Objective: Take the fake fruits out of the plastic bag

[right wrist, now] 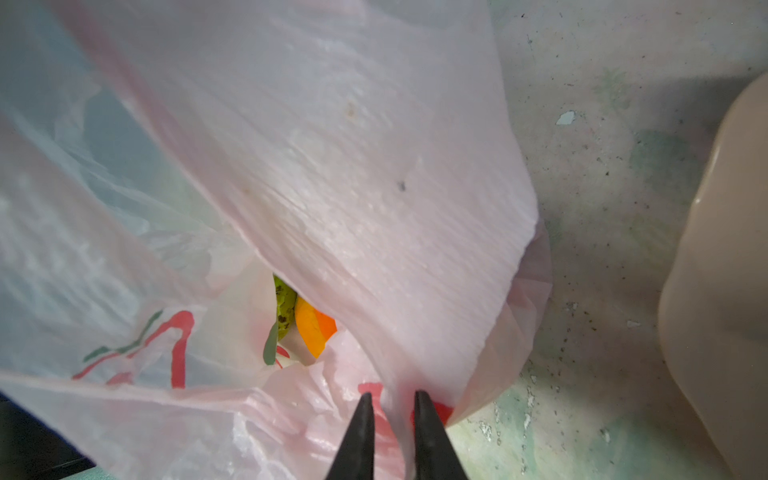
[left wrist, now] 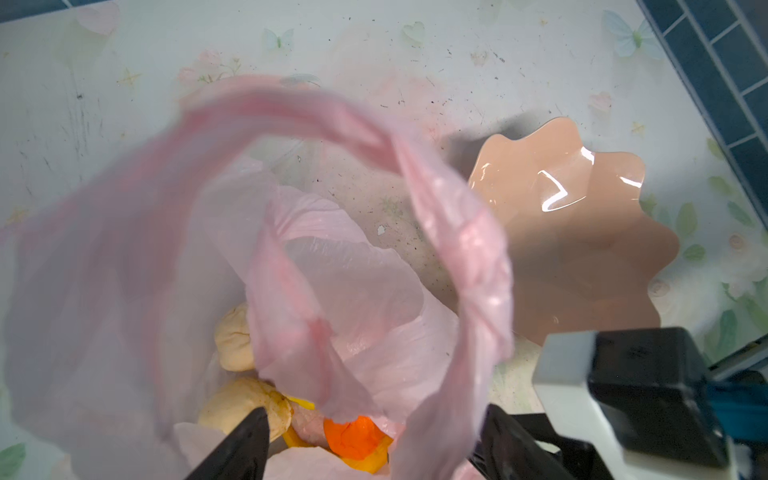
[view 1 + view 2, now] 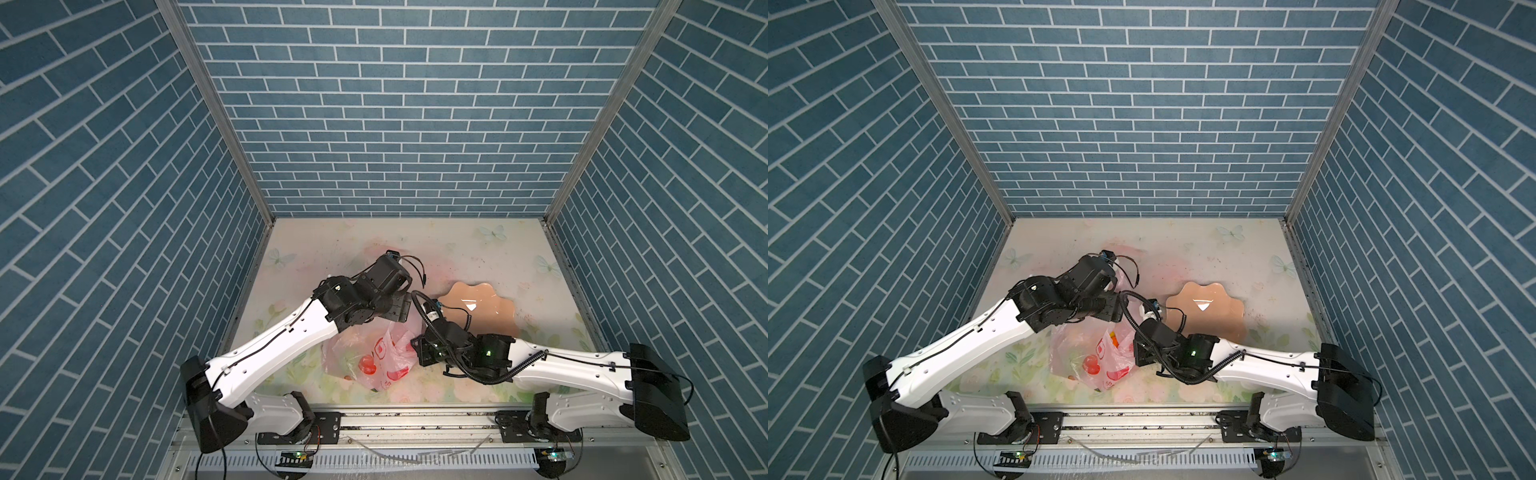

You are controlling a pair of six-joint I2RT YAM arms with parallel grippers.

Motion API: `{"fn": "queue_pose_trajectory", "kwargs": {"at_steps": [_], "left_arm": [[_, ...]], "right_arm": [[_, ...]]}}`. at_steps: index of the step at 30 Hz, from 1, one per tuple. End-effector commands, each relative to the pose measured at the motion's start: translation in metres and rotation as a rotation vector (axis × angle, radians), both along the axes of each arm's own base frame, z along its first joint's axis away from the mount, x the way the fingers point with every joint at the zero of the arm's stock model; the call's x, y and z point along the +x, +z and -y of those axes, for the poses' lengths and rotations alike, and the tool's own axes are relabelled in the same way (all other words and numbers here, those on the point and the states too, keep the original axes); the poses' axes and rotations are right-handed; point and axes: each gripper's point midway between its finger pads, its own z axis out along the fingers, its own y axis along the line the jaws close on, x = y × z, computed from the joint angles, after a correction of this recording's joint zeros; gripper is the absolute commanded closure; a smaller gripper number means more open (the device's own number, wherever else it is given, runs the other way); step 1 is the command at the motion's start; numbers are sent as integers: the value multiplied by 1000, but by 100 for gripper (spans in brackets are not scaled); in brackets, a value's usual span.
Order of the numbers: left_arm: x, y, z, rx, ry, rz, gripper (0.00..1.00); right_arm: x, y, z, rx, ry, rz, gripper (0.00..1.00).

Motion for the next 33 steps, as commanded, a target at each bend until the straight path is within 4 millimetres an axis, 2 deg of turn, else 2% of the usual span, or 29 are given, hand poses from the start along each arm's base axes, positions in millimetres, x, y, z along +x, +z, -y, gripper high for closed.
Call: {"fn": "queue_pose_trajectory", "kwargs": {"at_steps": [1, 3, 6, 11, 16, 20, 22, 27, 33], "left_arm": [[9, -2, 9, -12, -8, 46, 36], [9, -4, 7, -26, 10, 51, 48], [4, -6, -6, -57, 56, 67, 64], [-18, -17, -50, -122, 186, 88, 78], [-43, -40, -94, -180, 308, 80, 80], [-57, -59, -113, -250, 369, 74, 78], [-62, -69, -120, -265, 389, 70, 77], [-68, -68, -134, -347, 418, 114, 74], [-73, -79, -139, -360, 442, 90, 78]], "right_arm": [[6, 18, 2, 39, -32, 29, 81], [6, 21, 5, 40, -37, 31, 81], [5, 23, 10, 36, -41, 36, 81], [5, 33, 12, -6, -13, 60, 79], [9, 53, 9, -59, 29, 105, 78], [7, 81, -7, -33, 107, 144, 77], [5, 93, -16, -31, 150, 152, 77], [-4, 112, -38, -50, 250, 170, 76], [-13, 128, -89, 13, 373, 145, 80]]}}
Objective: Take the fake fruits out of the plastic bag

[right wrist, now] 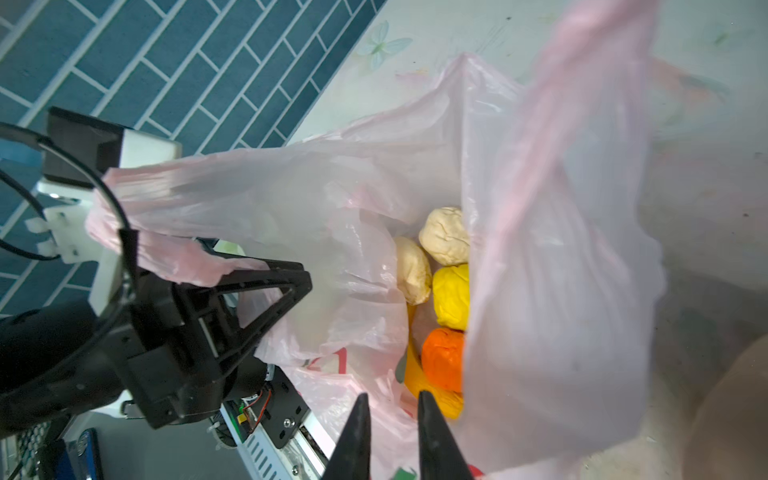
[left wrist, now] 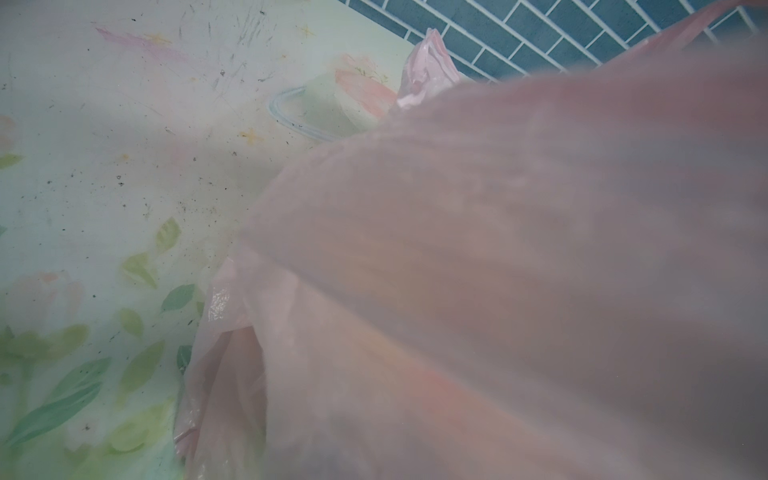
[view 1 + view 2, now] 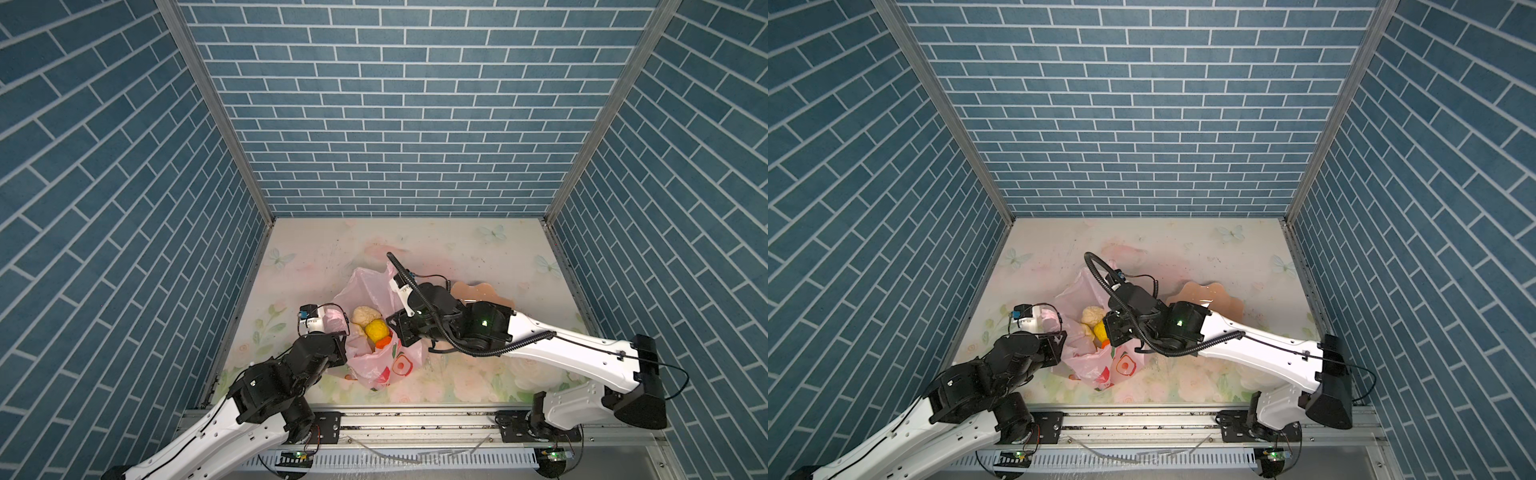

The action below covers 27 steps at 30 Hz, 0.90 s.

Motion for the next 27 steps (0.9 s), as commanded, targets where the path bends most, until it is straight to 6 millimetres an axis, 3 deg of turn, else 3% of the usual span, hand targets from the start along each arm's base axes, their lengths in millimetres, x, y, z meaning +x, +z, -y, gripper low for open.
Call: {"fn": "queue_pose_trajectory", "kwargs": {"at_steps": [1, 3, 5, 11, 14, 18, 23, 27], "left_arm": [[-4, -21, -3, 3, 20, -46, 78], [-5, -30, -2, -19, 27, -62, 79], [-7, -38, -4, -31, 43, -73, 79], [-17, -52, -21, -56, 100, -101, 81], [-22, -63, -23, -67, 116, -138, 81], [-28, -70, -26, -52, 127, -190, 81], [-37, -74, -32, -6, 147, -266, 81], [-45, -78, -31, 40, 149, -351, 82]], "right_arm": [[-11, 7, -30, 5, 108, -17, 81], [-11, -2, -47, -3, 127, -54, 82], [-7, -24, -59, -47, 103, -94, 84], [8, -95, -58, -134, 12, -203, 87], [9, -120, -44, -217, -9, -222, 88], [1, -137, -14, -293, -31, -248, 88], [-28, -159, 21, -323, -24, -338, 88], [-43, -177, 37, -347, -17, -393, 88]]}}
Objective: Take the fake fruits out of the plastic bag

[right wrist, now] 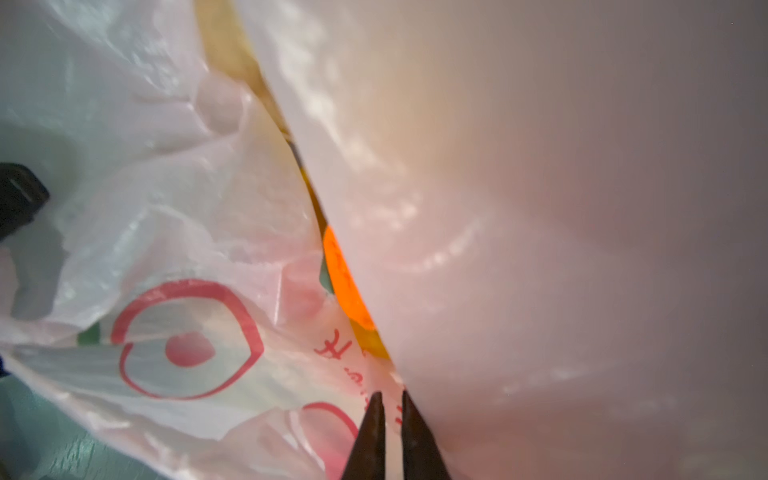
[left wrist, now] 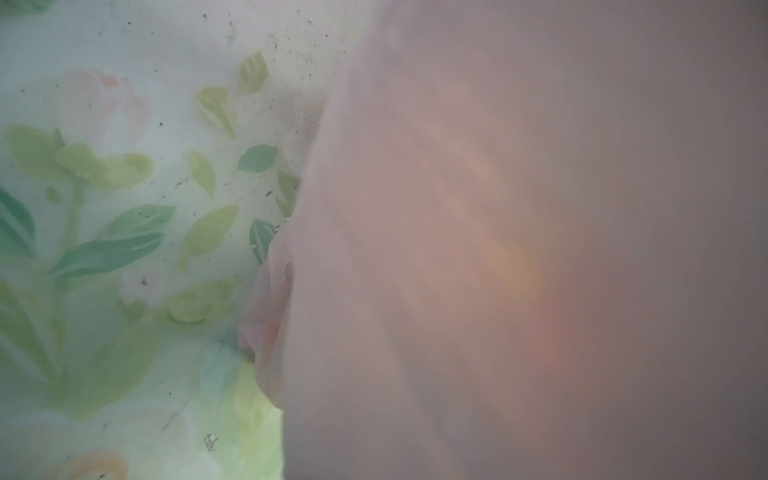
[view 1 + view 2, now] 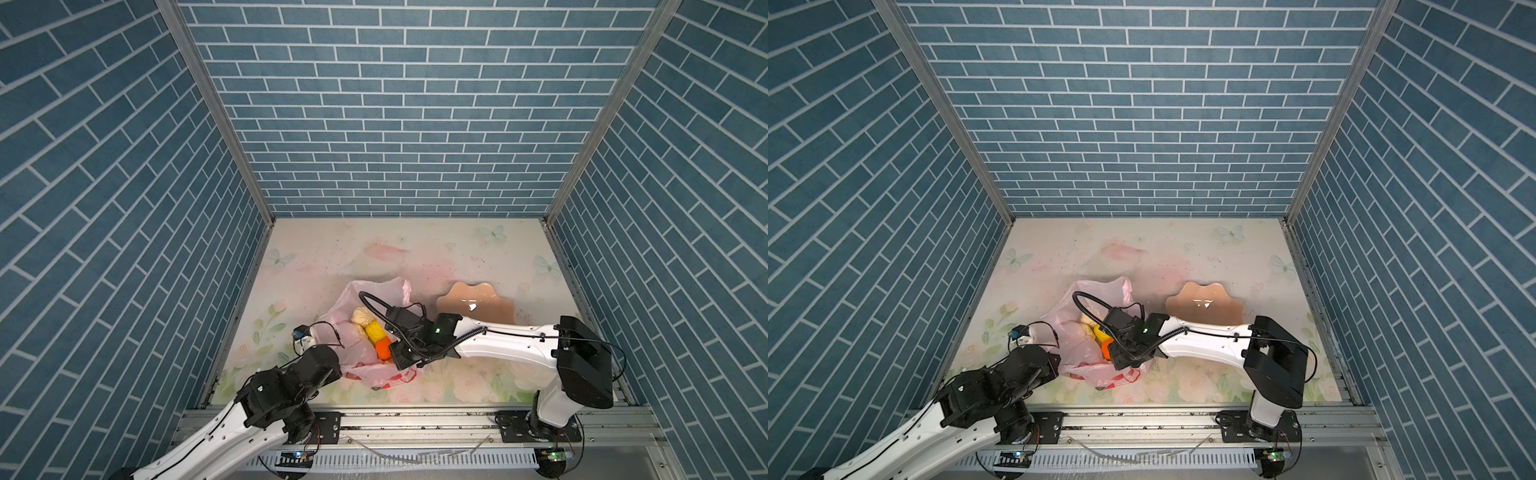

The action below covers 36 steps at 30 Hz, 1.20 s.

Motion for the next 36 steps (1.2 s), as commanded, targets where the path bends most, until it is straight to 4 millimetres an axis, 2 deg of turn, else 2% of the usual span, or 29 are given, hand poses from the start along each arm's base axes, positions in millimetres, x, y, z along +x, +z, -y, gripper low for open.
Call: {"fn": "queue_pose_trajectory", "kwargs": {"at_steps": [1, 5, 10, 14, 23, 30, 33, 36], "left_arm": [[-12, -3, -5, 46, 3, -95, 82], [-17, -14, -4, 80, 15, -170, 83], [-29, -37, -7, 103, 41, -250, 84], [-34, -49, -12, 133, 50, -275, 84], [-16, -59, 9, 113, 43, -236, 84], [-4, -56, 19, 109, 48, -204, 85], [-4, -54, 18, 104, 49, -195, 85], [0, -49, 20, 86, 49, -170, 85]], "right_arm": [[-15, -9, 14, -6, -25, -69, 88], [-17, -24, 22, -18, -23, -69, 88], [-11, -42, 37, -33, -53, -52, 89], [15, -46, 55, -45, -125, 4, 89], [81, -28, 73, -32, -246, 90, 88], [126, -19, 69, -27, -308, 150, 88], [135, -8, 58, 3, -292, 166, 88], [136, 3, 53, 24, -271, 175, 86]]}}
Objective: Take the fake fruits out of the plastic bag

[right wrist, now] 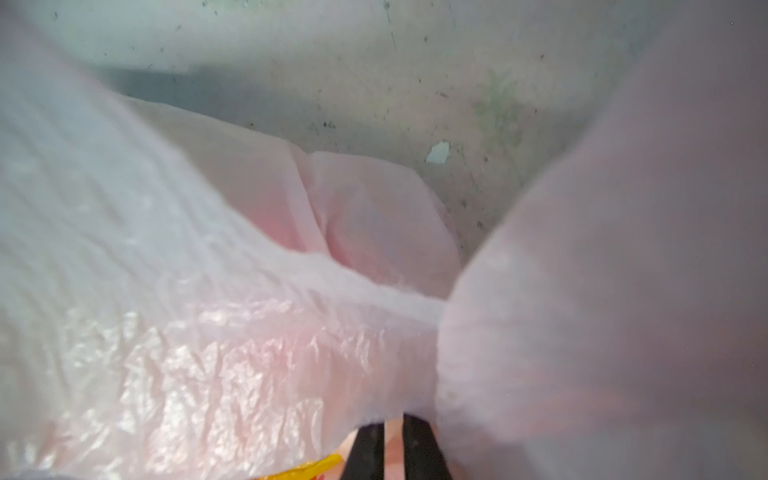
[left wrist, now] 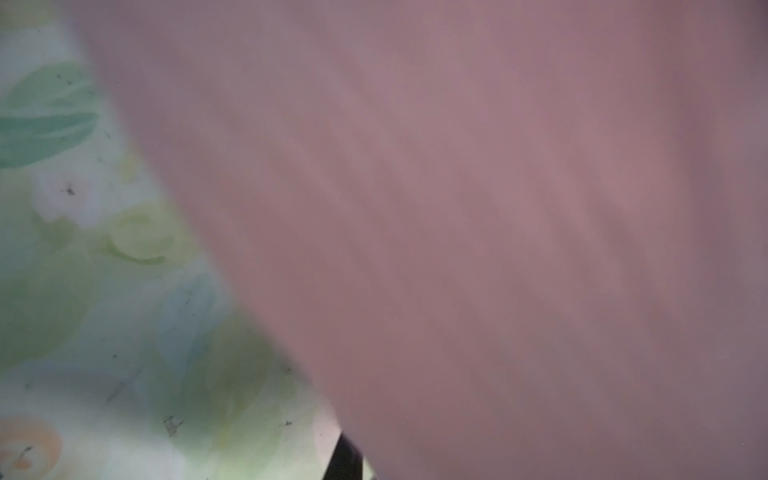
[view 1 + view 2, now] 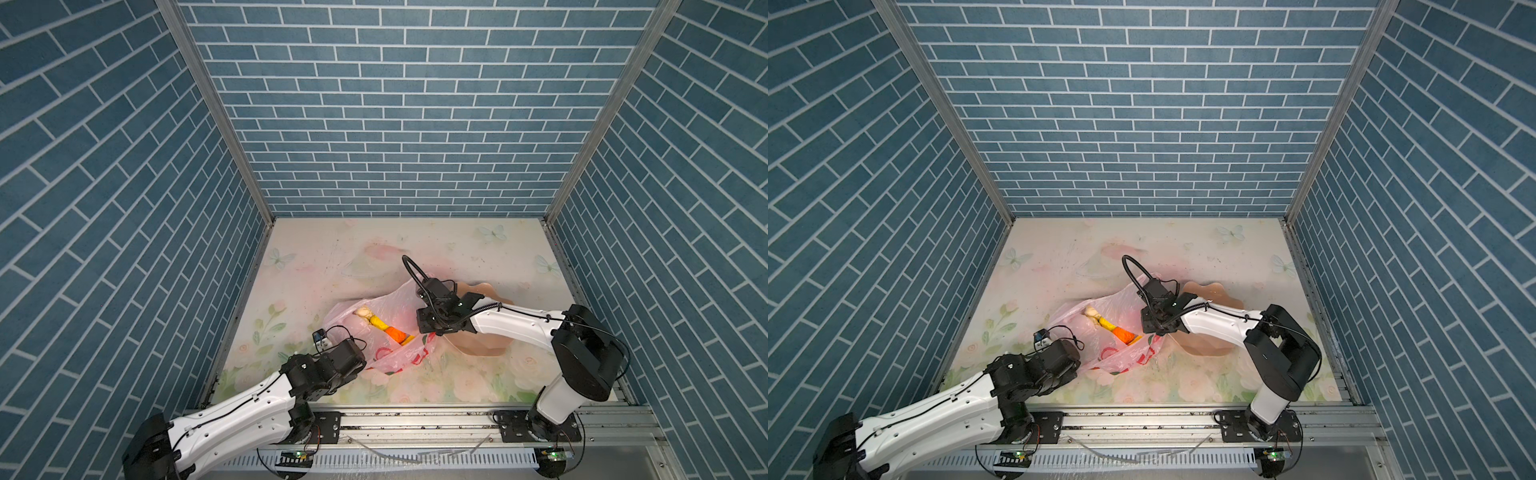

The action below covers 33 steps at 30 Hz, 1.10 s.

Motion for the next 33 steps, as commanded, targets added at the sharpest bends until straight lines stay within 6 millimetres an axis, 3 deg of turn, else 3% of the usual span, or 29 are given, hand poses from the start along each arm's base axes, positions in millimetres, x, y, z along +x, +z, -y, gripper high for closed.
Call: {"fn": "queue_pose_trajectory", "kwargs": {"at_steps": [1, 9, 14, 24, 29, 33], "left_arm": [[6, 8, 0, -6, 1, 48, 85], [15, 21, 11, -43, -22, 93, 85], [16, 27, 15, -60, -37, 110, 85], [7, 31, 6, -88, -35, 121, 85], [3, 31, 1, -100, -26, 117, 85], [-3, 26, -2, -115, -17, 100, 85]], "right_arm": [[9, 25, -10, 16, 42, 49, 86], [-24, 77, -20, 37, 150, 79, 79], [-44, 98, -48, 85, 207, 104, 79], [-48, 73, -121, 179, 248, 39, 81], [-40, 60, -131, 150, 227, 40, 82], [-19, 59, -119, 67, 163, 114, 82]]}}
